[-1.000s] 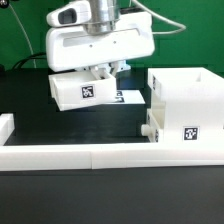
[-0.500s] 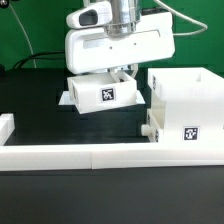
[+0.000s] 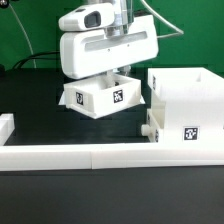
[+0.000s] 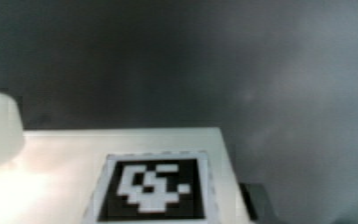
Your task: Assemble drawer
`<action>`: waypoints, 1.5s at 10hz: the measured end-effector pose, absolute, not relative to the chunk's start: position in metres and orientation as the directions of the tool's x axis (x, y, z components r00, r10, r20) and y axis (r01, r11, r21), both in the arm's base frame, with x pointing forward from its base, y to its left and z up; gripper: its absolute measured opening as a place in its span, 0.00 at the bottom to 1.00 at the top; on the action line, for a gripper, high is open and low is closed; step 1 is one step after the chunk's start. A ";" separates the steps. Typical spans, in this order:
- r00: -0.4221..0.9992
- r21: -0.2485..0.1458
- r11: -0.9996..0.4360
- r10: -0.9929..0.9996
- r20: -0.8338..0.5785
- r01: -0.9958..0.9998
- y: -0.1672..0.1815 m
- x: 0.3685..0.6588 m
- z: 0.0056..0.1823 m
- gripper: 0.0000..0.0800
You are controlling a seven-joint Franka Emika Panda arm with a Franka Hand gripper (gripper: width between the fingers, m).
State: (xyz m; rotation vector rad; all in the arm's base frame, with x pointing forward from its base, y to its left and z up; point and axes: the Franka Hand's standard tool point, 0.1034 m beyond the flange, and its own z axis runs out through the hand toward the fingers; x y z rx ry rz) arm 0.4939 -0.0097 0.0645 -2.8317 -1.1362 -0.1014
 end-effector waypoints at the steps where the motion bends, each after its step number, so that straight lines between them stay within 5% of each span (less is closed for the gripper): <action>1: 0.655 -0.050 -0.654 0.749 0.100 0.755 -0.015 0.495 0.063 0.05; 10: 0.078 -0.003 -0.078 0.995 0.055 0.997 -0.028 0.498 0.056 0.05; 15: 0.043 -0.002 -0.043 0.998 0.054 0.999 -0.025 0.523 0.058 0.05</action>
Offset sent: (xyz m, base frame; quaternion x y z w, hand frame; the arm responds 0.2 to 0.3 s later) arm 0.0140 -0.0059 -0.0098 0.0014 -0.0742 -0.2874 0.9549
